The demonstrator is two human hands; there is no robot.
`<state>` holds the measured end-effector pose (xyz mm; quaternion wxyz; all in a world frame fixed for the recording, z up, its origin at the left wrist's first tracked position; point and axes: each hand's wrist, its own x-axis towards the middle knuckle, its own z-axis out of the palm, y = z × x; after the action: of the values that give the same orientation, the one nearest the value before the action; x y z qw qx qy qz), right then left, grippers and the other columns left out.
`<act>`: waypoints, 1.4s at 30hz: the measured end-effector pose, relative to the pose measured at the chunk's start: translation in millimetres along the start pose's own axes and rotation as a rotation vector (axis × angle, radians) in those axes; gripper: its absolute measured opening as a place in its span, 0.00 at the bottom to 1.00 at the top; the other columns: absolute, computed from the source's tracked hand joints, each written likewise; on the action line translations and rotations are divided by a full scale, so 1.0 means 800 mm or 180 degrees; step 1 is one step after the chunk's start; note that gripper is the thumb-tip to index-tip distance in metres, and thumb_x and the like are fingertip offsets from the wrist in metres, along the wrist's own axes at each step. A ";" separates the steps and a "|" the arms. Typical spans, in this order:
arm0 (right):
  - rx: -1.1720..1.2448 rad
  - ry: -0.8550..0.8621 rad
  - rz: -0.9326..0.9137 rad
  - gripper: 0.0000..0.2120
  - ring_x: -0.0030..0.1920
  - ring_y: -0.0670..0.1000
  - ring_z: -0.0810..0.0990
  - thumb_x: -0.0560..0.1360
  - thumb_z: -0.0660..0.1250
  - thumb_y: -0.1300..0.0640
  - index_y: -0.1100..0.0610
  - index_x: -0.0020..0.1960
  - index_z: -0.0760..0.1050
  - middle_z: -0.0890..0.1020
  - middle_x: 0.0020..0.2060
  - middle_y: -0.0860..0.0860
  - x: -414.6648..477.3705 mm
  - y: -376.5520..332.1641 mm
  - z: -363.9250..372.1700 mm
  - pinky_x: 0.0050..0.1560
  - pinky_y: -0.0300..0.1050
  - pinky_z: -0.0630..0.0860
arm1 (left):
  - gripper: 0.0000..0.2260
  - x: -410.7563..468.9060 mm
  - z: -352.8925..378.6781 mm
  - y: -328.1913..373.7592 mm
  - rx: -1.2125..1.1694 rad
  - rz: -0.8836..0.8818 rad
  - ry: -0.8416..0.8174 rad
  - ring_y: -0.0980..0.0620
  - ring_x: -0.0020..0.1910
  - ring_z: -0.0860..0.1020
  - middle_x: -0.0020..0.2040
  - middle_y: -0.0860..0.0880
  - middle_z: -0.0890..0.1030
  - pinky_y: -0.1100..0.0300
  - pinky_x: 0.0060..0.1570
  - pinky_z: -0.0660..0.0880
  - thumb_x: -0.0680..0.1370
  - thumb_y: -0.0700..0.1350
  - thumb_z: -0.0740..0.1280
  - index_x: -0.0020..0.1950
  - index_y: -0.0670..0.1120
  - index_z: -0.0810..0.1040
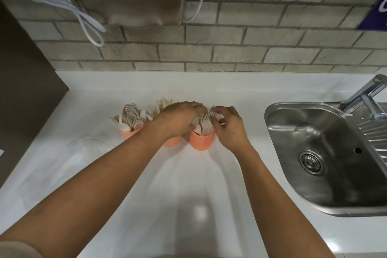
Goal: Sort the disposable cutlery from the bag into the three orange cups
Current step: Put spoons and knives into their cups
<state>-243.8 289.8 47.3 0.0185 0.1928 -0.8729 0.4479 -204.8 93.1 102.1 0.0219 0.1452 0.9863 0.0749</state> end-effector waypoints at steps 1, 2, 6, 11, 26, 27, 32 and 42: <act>0.0023 0.0003 0.0003 0.18 0.52 0.54 0.83 0.80 0.69 0.57 0.54 0.70 0.77 0.75 0.61 0.52 -0.003 0.000 0.001 0.55 0.39 0.79 | 0.29 -0.002 0.000 0.002 0.0090 -0.0029 0.0098 0.46 0.75 0.70 0.79 0.51 0.68 0.50 0.71 0.71 0.77 0.46 0.73 0.77 0.53 0.69; 0.0073 -0.0001 0.0028 0.22 0.54 0.53 0.82 0.79 0.70 0.56 0.53 0.73 0.74 0.73 0.64 0.52 -0.007 0.000 0.001 0.56 0.40 0.79 | 0.30 -0.007 0.000 0.004 0.0131 -0.0054 0.0290 0.45 0.75 0.69 0.79 0.49 0.67 0.49 0.72 0.69 0.77 0.48 0.74 0.78 0.52 0.68; 0.0667 -0.0006 0.0389 0.40 0.62 0.49 0.77 0.75 0.75 0.50 0.45 0.80 0.58 0.65 0.72 0.47 -0.028 -0.002 0.000 0.56 0.45 0.79 | 0.18 -0.045 0.019 0.023 -0.0660 -0.0312 0.1581 0.47 0.58 0.79 0.60 0.49 0.80 0.50 0.57 0.78 0.76 0.48 0.74 0.64 0.48 0.79; 0.1088 -0.0190 0.0671 0.58 0.71 0.48 0.73 0.67 0.83 0.50 0.41 0.81 0.46 0.67 0.71 0.39 -0.055 0.004 0.020 0.65 0.48 0.78 | 0.08 -0.099 0.080 0.033 -0.1007 -0.1206 0.1699 0.48 0.40 0.81 0.52 0.51 0.80 0.53 0.41 0.79 0.78 0.45 0.72 0.57 0.48 0.80; 0.1248 0.0063 0.0822 0.59 0.62 0.39 0.77 0.67 0.82 0.57 0.43 0.82 0.43 0.74 0.63 0.37 -0.043 -0.003 0.050 0.64 0.43 0.76 | 0.14 -0.104 0.098 -0.001 -0.0940 -0.1493 0.1375 0.41 0.52 0.82 0.57 0.45 0.83 0.49 0.46 0.79 0.80 0.35 0.66 0.64 0.44 0.80; 0.1260 0.0090 0.0800 0.60 0.61 0.35 0.76 0.67 0.83 0.56 0.42 0.82 0.43 0.74 0.62 0.35 -0.043 -0.002 0.050 0.63 0.40 0.75 | 0.13 -0.103 0.098 -0.002 -0.0998 -0.1506 0.1405 0.41 0.52 0.82 0.56 0.44 0.83 0.49 0.46 0.79 0.80 0.36 0.66 0.64 0.44 0.81; 0.1225 0.0182 0.0744 0.61 0.60 0.40 0.79 0.65 0.84 0.53 0.38 0.81 0.43 0.76 0.60 0.37 -0.041 -0.002 0.050 0.59 0.38 0.76 | 0.12 -0.100 0.098 0.001 -0.1178 -0.1415 0.1456 0.42 0.52 0.82 0.54 0.44 0.84 0.48 0.49 0.80 0.80 0.35 0.67 0.62 0.43 0.82; 0.1170 0.0233 0.0768 0.59 0.56 0.29 0.77 0.66 0.84 0.54 0.42 0.82 0.45 0.75 0.58 0.31 -0.048 0.001 0.049 0.50 0.22 0.73 | 0.12 -0.093 0.101 0.000 -0.1249 -0.1338 0.1523 0.43 0.57 0.81 0.50 0.46 0.86 0.53 0.53 0.78 0.79 0.35 0.68 0.61 0.44 0.83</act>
<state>-203.0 271.2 15.2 -0.0390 0.0707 -0.7920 0.6051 -128.7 82.6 23.8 -0.1670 -0.0890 0.9387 0.2881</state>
